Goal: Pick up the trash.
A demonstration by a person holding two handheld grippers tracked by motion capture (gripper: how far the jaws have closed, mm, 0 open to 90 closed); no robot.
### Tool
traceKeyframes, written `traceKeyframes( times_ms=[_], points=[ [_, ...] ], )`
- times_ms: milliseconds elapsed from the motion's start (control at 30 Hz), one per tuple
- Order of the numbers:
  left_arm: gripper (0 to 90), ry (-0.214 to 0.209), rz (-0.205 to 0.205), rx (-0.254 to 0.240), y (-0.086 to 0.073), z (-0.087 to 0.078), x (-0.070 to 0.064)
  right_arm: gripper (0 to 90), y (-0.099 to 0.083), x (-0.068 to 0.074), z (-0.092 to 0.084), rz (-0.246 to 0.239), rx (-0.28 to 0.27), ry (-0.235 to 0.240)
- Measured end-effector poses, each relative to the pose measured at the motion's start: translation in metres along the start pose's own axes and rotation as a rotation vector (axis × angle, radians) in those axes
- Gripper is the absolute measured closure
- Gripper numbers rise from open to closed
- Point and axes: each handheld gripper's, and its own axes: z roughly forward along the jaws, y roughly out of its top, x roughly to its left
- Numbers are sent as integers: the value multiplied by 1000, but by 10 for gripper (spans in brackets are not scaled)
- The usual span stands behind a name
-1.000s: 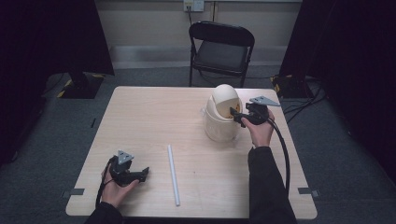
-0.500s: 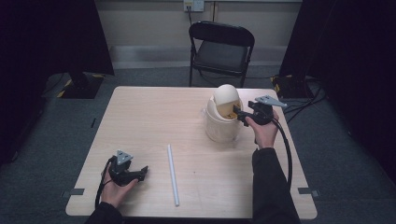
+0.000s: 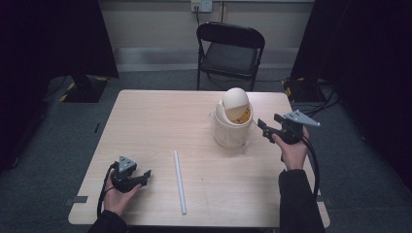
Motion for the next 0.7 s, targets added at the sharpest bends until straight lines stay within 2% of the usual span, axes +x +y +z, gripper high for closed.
traceKeyframes(
  times_ms=[67, 100, 200, 467, 500, 533, 567, 633, 667, 700],
  points=[
    [375, 0, 7, -6, 2, -3, -1, 274, -5, 0, -2, -1, 6, 0],
    [385, -5, 3, -15, 4, -5, -3, 275, -20, -1, -9, -5, 29, 0],
    [399, -20, -12, -28, 8, -8, -6, 276, -40, -3, -16, 11, 55, -3],
    [422, -42, -10, -34, 18, -6, -17, 287, -82, -10, -28, 22, 121, -31],
    [422, -46, -12, -33, 19, -5, -20, 287, -82, -10, -28, 22, 121, -31],
    [433, -58, -8, -30, 23, -2, -27, 288, -87, -11, -28, 7, 151, -47],
    [437, -58, -8, -30, 23, -2, -27, 289, -90, -11, -29, 5, 157, -52],
    [443, -80, 7, -16, 27, 5, -41, 290, -95, -12, -30, 3, 175, -53],
    [445, -80, 7, -16, 27, 5, -41, 291, -96, -12, -31, -1, 181, -57],
    [447, -92, 17, -1, 29, 10, -52, 291, -98, -13, -32, -1, 184, -60]
  ],
)
